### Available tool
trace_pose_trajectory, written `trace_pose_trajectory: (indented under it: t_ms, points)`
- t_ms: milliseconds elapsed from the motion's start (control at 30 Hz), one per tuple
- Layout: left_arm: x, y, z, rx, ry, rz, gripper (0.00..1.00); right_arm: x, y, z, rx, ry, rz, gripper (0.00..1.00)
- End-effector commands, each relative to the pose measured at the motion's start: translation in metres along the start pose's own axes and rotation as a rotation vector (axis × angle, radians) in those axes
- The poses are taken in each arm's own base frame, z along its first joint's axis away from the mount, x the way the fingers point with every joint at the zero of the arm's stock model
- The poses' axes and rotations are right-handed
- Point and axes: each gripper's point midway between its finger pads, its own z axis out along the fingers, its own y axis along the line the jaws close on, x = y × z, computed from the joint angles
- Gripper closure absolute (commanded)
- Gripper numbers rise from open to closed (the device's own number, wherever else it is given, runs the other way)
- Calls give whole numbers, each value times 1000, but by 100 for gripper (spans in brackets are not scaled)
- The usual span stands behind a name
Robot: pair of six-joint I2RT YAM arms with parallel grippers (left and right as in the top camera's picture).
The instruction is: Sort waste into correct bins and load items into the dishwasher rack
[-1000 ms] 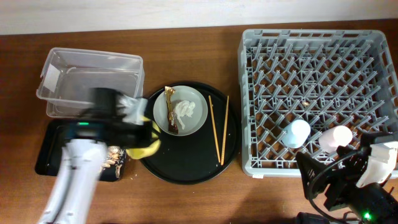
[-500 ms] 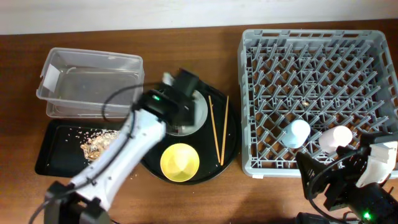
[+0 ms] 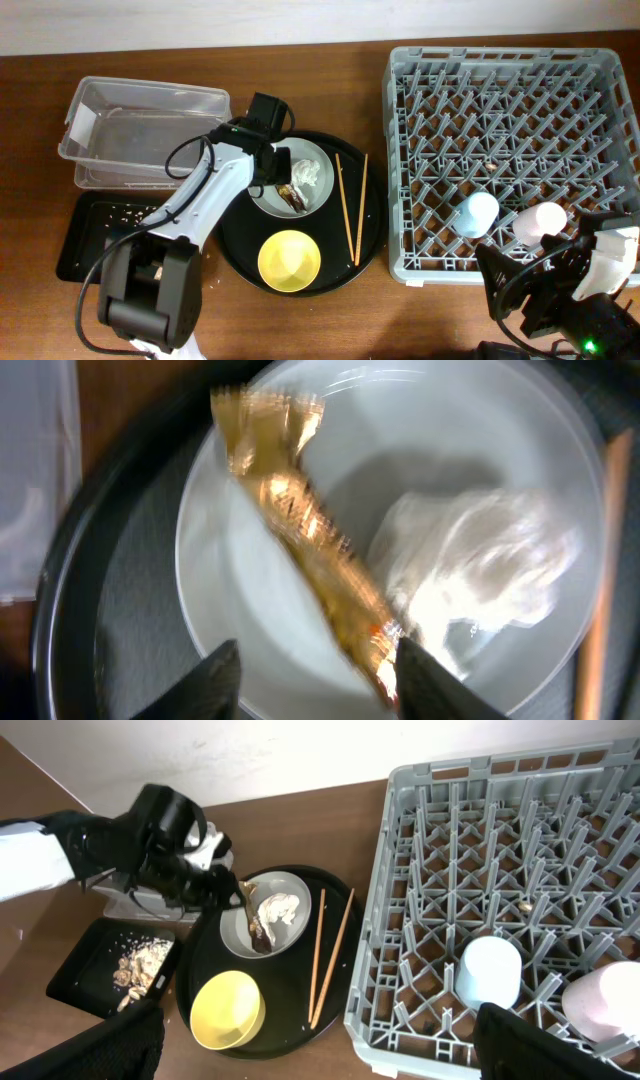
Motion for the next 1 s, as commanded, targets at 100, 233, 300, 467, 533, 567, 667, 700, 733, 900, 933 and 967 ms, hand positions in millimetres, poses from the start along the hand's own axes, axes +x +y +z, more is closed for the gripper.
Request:
trace_pose_trajectory:
  t_ms: [100, 233, 300, 467, 533, 567, 667, 700, 733, 900, 933, 967]
  points:
    - [13, -3, 67, -7, 79, -36, 73, -1, 2, -1, -10, -6, -18, 1]
    - [4, -10, 17, 41, 59, -38, 99, -1, 2, -1, -10, -6, -18, 1]
    - [-13, 0, -44, 4, -41, -41, 99, -1, 2, -1, -10, -6, -18, 1]
    - [-82, 97, -82, -103, -312, -269, 100, -1, 2, -1, -10, -6, -18, 1]
    - [-113, 147, -61, -69, -380, -413, 99, -1, 2, -1, -10, -6, -18, 1]
    - [-124, 172, -56, -85, -422, -456, 80, -1, 2, -1, -10, -6, -18, 1]
    - [-136, 150, -77, 61, -417, -358, 47, -1, 2, -1, -10, -6, -18, 1]
    - [-121, 116, -88, 156, -333, -312, 44, -1, 2, -1, -10, -6, -19, 1]
    - [-107, 76, -86, 206, -274, -186, 44, -1, 2, -1, -10, -6, -18, 1]
    - [-33, -58, -9, 2, -90, 346, 30, -1, 2, -1, -10, -6, -18, 1]
    - [-24, -64, 7, -4, -54, 366, 29, -1, 2, -1, -10, -6, -18, 1]
    - [-11, -68, 33, -15, 1, 385, 29, -1, 2, -1, -10, -6, -18, 1]
